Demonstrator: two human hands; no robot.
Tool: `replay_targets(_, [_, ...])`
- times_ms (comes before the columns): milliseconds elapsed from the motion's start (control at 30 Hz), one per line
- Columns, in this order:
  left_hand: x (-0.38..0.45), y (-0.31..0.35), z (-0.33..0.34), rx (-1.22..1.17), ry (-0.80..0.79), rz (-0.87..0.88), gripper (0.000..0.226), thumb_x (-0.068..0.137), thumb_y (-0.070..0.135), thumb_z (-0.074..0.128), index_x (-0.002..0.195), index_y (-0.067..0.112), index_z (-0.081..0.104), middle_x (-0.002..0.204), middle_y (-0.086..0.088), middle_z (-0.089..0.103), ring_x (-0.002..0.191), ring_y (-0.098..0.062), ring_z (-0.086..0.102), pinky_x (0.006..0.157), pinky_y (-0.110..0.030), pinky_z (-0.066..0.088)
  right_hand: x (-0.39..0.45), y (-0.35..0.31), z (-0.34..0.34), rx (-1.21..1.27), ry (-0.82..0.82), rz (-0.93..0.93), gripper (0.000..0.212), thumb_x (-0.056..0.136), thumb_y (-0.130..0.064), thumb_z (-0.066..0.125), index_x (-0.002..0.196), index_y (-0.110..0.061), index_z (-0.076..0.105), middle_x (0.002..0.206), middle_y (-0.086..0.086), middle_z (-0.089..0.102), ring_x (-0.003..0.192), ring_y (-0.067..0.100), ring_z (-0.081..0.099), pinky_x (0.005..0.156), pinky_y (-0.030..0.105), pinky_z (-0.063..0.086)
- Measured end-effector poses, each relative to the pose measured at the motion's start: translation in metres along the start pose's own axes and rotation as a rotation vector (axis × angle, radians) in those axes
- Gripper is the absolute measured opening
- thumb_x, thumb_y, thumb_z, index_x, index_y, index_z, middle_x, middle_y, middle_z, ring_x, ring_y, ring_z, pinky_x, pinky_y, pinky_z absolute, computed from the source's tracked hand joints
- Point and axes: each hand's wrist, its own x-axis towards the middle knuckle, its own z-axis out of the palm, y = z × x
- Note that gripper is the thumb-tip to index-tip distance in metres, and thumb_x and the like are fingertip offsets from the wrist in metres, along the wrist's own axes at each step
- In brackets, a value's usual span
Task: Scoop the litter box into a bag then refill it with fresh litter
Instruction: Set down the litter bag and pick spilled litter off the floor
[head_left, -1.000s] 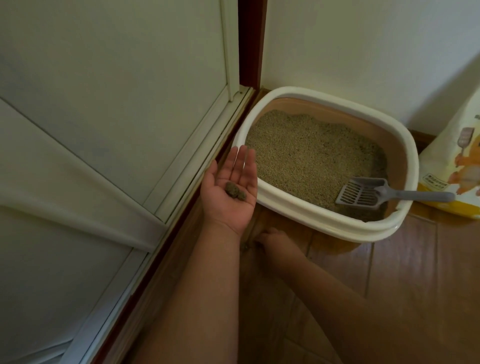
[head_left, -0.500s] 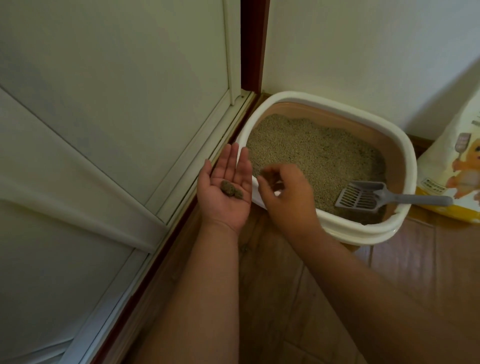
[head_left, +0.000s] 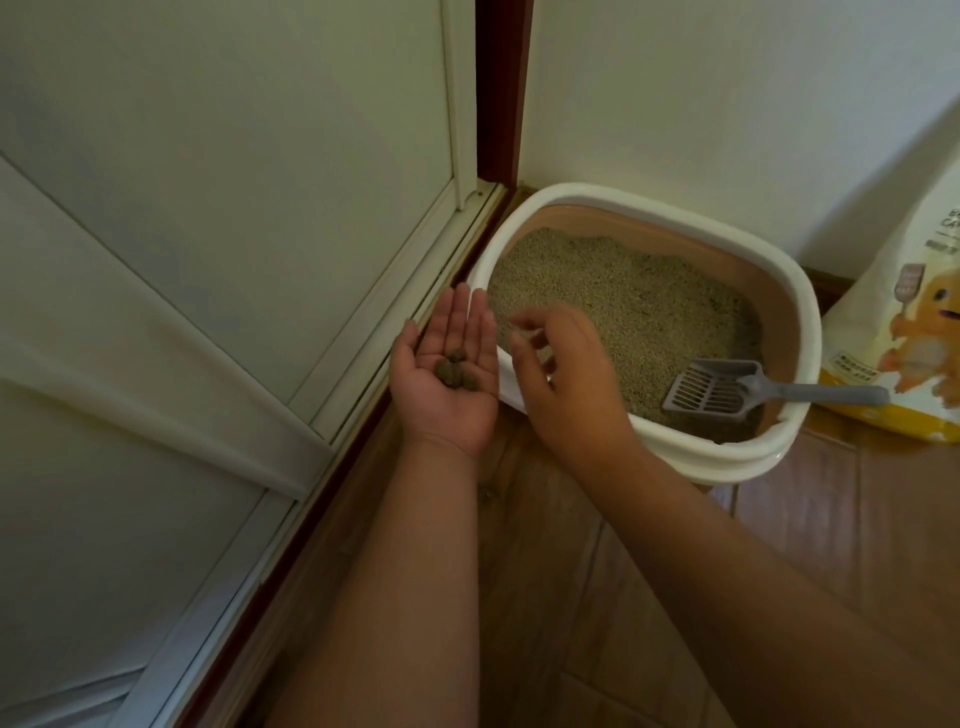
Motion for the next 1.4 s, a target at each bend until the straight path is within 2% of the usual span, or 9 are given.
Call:
replay_targets(133, [0.000, 0.004, 0.000, -0.054, 0.007, 0.005, 0.049, 0.103, 0.035, 0.049, 0.138, 0.001, 0.058, 0.137, -0.019, 0.063, 0.126, -0.034, 0.063, 0.115, -0.042, 0.042, -0.014, 0.030, 0.022, -0.152, -0.356, 0.143, 0.011, 0.096, -0.019, 0.058, 0.104, -0.017, 0.065, 0.100, 0.000, 0.060, 0.084, 0.016, 0.060, 0.068, 0.025, 0.046])
replay_targets(300, [-0.002, 0.007, 0.001, -0.038, 0.004, -0.007, 0.048, 0.103, 0.034, 0.049, 0.134, 0.000, 0.061, 0.137, -0.018, 0.063, 0.127, -0.034, 0.062, 0.115, -0.042, 0.043, -0.055, 0.064, 0.056, -0.368, -0.803, 0.136, 0.018, 0.086, -0.021, 0.059, 0.101, -0.022, 0.069, 0.107, 0.003, 0.063, 0.095, 0.026, 0.063, 0.080, 0.039, 0.054])
replay_targets(600, [-0.005, 0.011, 0.002, -0.016, 0.003, -0.012, 0.050, 0.103, 0.034, 0.049, 0.139, 0.000, 0.057, 0.139, -0.019, 0.062, 0.127, -0.034, 0.062, 0.117, -0.043, 0.041, -0.101, 0.081, 0.095, -0.602, -1.018, 0.030, 0.045, 0.094, -0.014, 0.061, 0.138, -0.016, 0.059, 0.150, 0.005, 0.048, 0.134, 0.029, 0.044, 0.113, 0.033, 0.031])
replay_targets(700, [-0.005, 0.010, 0.002, -0.004, 0.005, -0.012, 0.051, 0.103, 0.034, 0.050, 0.140, 0.000, 0.057, 0.138, -0.019, 0.063, 0.127, -0.034, 0.062, 0.115, -0.042, 0.042, -0.106, 0.087, 0.091, -0.589, -0.986, 0.056, 0.047, 0.095, -0.008, 0.056, 0.141, -0.016, 0.057, 0.149, 0.006, 0.049, 0.133, 0.029, 0.043, 0.112, 0.033, 0.036])
replay_targets(867, [-0.003, 0.002, 0.005, 0.009, -0.008, -0.017, 0.052, 0.102, 0.034, 0.050, 0.141, 0.000, 0.056, 0.139, -0.018, 0.062, 0.128, -0.034, 0.061, 0.112, -0.042, 0.046, -0.100, 0.081, 0.059, -0.491, -0.901, 0.120, 0.025, 0.093, -0.007, 0.056, 0.114, -0.012, 0.070, 0.121, 0.009, 0.062, 0.114, 0.030, 0.056, 0.092, 0.035, 0.046])
replay_targets(967, [-0.001, -0.004, 0.009, 0.013, -0.023, -0.020, 0.052, 0.102, 0.033, 0.050, 0.142, 0.000, 0.055, 0.139, -0.018, 0.062, 0.128, -0.034, 0.061, 0.111, -0.042, 0.047, -0.070, 0.065, 0.027, -0.272, -0.533, 0.063, 0.011, 0.086, -0.009, 0.061, 0.093, -0.012, 0.069, 0.097, 0.004, 0.062, 0.092, 0.022, 0.058, 0.075, 0.032, 0.046])
replay_targets(1133, [0.004, -0.011, 0.019, 0.010, -0.042, 0.003, 0.049, 0.104, 0.035, 0.046, 0.136, 0.001, 0.059, 0.138, -0.018, 0.063, 0.127, -0.033, 0.063, 0.114, -0.042, 0.044, 0.005, 0.005, -0.039, -0.121, -0.045, -0.011, 0.013, 0.091, -0.013, 0.067, 0.103, -0.017, 0.070, 0.104, -0.009, 0.057, 0.090, 0.004, 0.053, 0.078, 0.012, 0.047])
replay_targets(1300, [0.000, -0.046, 0.032, 0.092, -0.081, -0.076, 0.050, 0.103, 0.038, 0.044, 0.137, 0.004, 0.061, 0.138, -0.015, 0.064, 0.127, -0.027, 0.063, 0.097, -0.037, 0.056, 0.034, -0.015, -0.073, -0.099, -0.121, 0.049, 0.015, 0.090, -0.019, 0.069, 0.104, -0.022, 0.071, 0.104, -0.010, 0.058, 0.087, 0.006, 0.059, 0.079, 0.021, 0.053])
replay_targets(1400, [-0.005, -0.065, 0.036, 0.096, -0.105, -0.118, 0.051, 0.104, 0.039, 0.041, 0.137, 0.006, 0.061, 0.137, -0.013, 0.065, 0.127, -0.029, 0.062, 0.104, -0.044, 0.052, 0.028, -0.009, -0.077, -0.134, -0.169, 0.053, 0.019, 0.089, -0.016, 0.070, 0.107, -0.024, 0.072, 0.098, -0.009, 0.060, 0.088, 0.011, 0.059, 0.078, 0.028, 0.052])
